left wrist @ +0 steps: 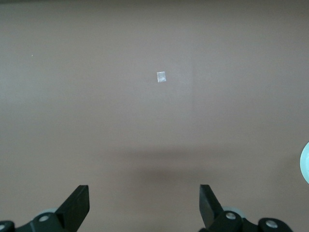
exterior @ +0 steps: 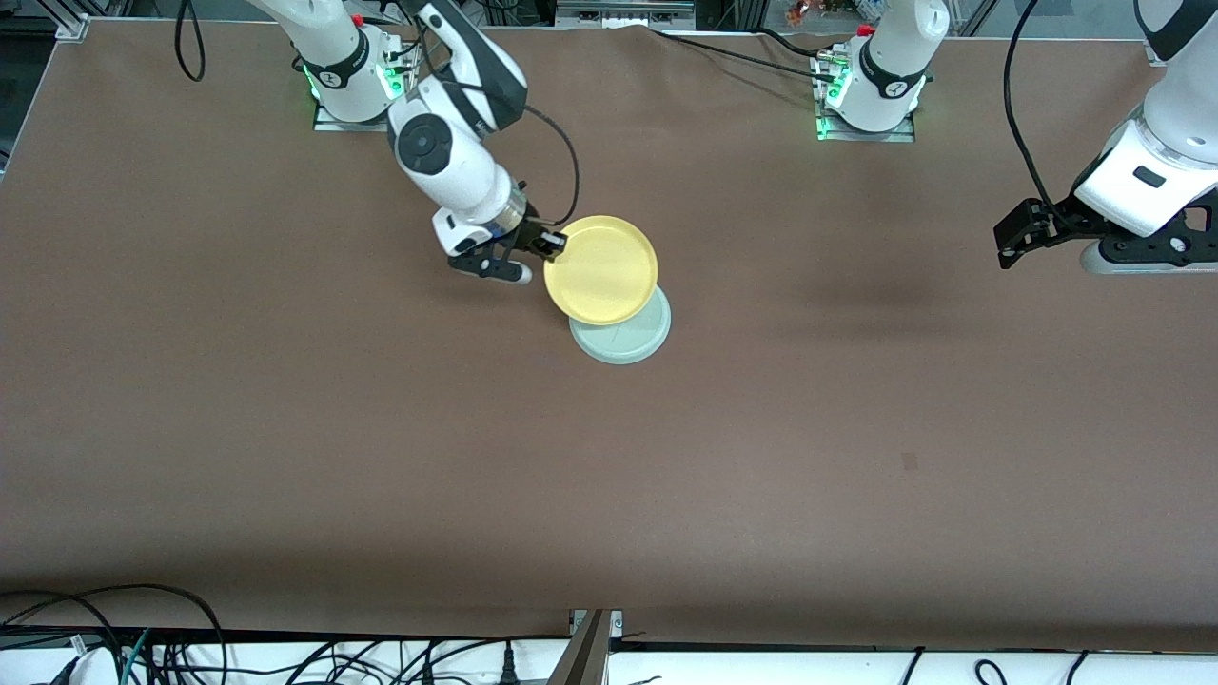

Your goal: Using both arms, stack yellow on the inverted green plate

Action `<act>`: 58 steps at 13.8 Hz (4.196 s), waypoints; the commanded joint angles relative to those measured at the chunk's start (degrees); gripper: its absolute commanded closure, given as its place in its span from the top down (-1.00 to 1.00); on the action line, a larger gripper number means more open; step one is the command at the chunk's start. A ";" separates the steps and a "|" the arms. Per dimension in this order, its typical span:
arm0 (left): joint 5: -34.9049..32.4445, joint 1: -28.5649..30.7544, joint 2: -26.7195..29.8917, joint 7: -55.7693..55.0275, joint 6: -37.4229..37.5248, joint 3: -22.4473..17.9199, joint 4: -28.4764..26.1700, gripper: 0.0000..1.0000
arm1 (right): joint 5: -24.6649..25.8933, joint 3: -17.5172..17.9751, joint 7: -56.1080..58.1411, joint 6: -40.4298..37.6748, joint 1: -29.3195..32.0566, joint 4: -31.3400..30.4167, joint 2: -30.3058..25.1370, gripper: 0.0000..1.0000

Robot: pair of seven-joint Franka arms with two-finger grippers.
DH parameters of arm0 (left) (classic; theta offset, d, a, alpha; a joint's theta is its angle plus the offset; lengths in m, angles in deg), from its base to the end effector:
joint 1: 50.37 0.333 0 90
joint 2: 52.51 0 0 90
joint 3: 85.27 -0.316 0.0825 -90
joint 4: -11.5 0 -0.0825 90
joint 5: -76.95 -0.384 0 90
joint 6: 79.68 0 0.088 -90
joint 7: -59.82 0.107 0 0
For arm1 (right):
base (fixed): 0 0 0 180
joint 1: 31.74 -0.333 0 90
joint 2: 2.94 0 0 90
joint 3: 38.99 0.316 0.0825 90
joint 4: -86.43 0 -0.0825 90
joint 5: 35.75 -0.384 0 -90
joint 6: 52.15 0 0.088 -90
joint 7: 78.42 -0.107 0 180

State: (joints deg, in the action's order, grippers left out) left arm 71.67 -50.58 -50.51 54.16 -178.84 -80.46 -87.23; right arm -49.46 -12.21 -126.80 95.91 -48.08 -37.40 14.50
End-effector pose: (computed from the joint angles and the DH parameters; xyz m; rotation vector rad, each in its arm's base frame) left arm 0.5535 -0.0409 0.5858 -3.0508 0.0024 -0.0776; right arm 0.4287 0.3899 0.2834 -2.8123 0.4472 0.1441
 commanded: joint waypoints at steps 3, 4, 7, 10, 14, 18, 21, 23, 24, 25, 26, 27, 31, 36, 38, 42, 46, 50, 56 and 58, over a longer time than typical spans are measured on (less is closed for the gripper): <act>2.12 0.21 0.47 -0.14 0.19 0.11 0.29 1.00 | -0.36 -0.42 -1.54 8.81 -1.59 0.51 6.10 -1.00; 2.03 0.21 0.47 -0.14 0.19 0.11 0.29 1.00 | -0.27 -0.51 -1.54 9.60 -1.59 0.86 6.98 -1.00; 2.03 0.21 0.38 -0.14 0.10 0.11 0.29 1.00 | -0.18 -0.68 -1.54 10.05 -1.50 2.18 8.65 -1.00; 2.12 0.21 0.38 -0.14 0.10 0.11 0.29 1.00 | 0.17 -1.47 -1.54 10.84 -1.59 2.88 9.88 -1.00; 2.03 0.21 0.38 -0.14 0.10 0.11 0.29 1.00 | 0.79 -3.41 -1.54 11.02 -3.25 3.86 11.73 -1.00; 2.12 0.21 0.38 -0.14 0.10 0.11 0.29 1.00 | 0.78 -3.41 -1.54 11.02 -3.17 4.03 12.08 -1.00; 2.12 0.21 0.38 -0.14 0.10 0.11 0.29 1.00 | 0.78 -3.50 -1.28 11.02 -2.91 4.56 12.43 0.27; 2.12 0.21 0.38 -0.14 0.10 0.11 0.29 1.00 | 0.79 -3.58 -1.02 10.76 -2.82 5.43 12.79 0.86; 2.12 0.21 0.38 -0.14 0.10 0.03 0.29 1.00 | 0.79 -3.93 -0.93 10.76 -2.91 5.87 12.79 0.97; 2.12 0.21 0.38 -0.14 0.10 0.03 0.29 1.00 | 0.79 -4.02 -0.93 10.49 -2.82 6.05 12.70 0.97; 2.12 0.21 0.38 -0.14 0.10 0.11 0.29 1.00 | 0.87 -4.29 -1.01 10.40 -2.73 6.14 12.61 0.98; 2.12 0.21 0.38 -0.14 0.10 0.11 0.29 1.00 | 0.87 -4.38 -1.02 9.79 -2.65 6.23 12.18 0.98; 2.12 0.21 0.38 -0.14 0.10 0.03 0.29 1.00 | 1.05 -8.05 -0.84 1.73 -2.56 7.37 6.13 0.99; 2.12 0.30 0.38 -0.14 0.10 0.03 0.29 1.00 | 5.09 -16.92 2.92 -28.30 -2.56 22.28 1.80 0.99; 2.12 0.30 0.38 -0.14 0.10 0.03 0.29 1.00 | 5.18 -21.84 8.54 -37.72 -2.56 29.22 1.45 0.99; 2.12 0.30 0.38 -0.14 0.10 0.03 0.29 1.00 | 5.53 -30.11 20.31 -48.04 -2.56 34.00 -2.84 0.99; 2.12 0.30 0.38 -0.14 0.19 0.03 0.29 1.00 | 6.93 -36.53 25.78 -52.34 -2.56 34.09 -7.59 0.99; 2.03 0.21 0.38 -0.14 0.10 0.11 0.38 1.00 | 9.13 -38.13 28.51 -55.68 -2.56 34.09 -10.67 0.99; 2.03 0.21 0.38 -0.14 0.10 0.11 0.38 1.00 | 11.68 -28.04 35.89 -60.52 9.29 33.65 -14.45 0.99; 2.03 0.21 0.38 -0.14 0.10 0.11 0.38 1.00 | 12.56 -27.58 39.13 -60.79 10.36 31.12 -16.99 0.99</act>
State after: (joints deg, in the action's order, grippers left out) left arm 71.67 -50.58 -50.51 54.16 -178.84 -80.46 -87.21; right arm -38.28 -41.94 -90.92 35.73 -40.02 -3.10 1.24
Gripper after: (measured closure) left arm 0.000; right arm 0.000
